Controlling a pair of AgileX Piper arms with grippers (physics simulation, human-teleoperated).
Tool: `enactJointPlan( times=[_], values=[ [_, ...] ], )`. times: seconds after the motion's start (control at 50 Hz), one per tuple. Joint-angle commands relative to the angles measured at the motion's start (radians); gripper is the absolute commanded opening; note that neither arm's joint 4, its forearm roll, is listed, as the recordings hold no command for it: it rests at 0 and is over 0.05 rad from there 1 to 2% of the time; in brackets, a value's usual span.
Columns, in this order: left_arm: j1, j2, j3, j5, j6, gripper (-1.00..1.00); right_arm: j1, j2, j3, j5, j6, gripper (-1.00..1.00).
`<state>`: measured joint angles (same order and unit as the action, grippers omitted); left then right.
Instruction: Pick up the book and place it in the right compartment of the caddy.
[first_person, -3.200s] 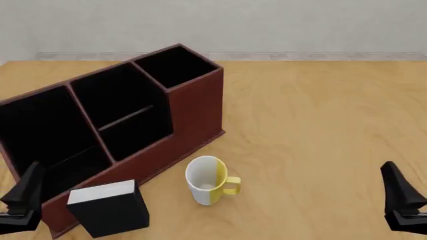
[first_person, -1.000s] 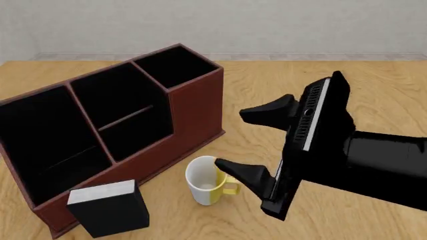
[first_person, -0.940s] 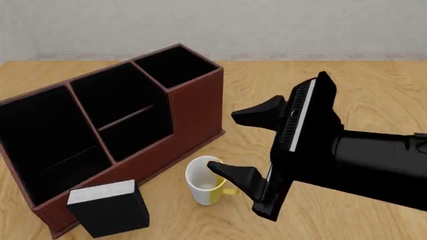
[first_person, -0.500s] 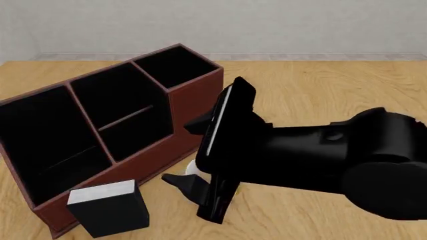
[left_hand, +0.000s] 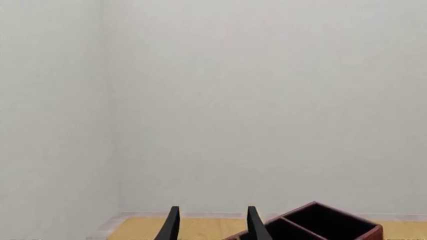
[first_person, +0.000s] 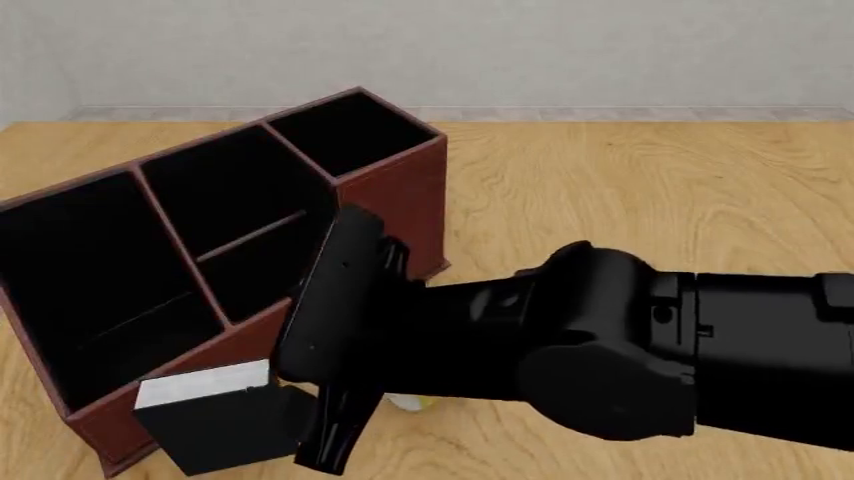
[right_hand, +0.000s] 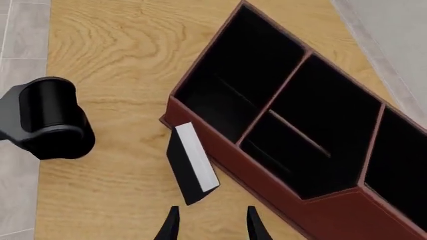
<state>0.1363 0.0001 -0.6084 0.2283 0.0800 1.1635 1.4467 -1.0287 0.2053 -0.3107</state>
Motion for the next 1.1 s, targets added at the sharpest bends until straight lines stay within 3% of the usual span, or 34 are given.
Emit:
enactJointPlan(
  times=[0.02, 0.5, 1.1],
  values=[
    [0.015, 0.0, 0.03, -0.019, 0.004, 1.0, 0.026, 0.099, -0.032, -0.039, 0.023, 1.0],
    [0.046, 0.0, 0.084, -0.054, -0.003, 1.0, -0.001, 0.252, -0.129, -0.038, 0.028, 1.0],
    [0.056, 0.0, 0.121, -0.084, 0.002, 1.0, 0.001, 0.36, -0.142, -0.103, 0.069, 1.0]
  ],
)
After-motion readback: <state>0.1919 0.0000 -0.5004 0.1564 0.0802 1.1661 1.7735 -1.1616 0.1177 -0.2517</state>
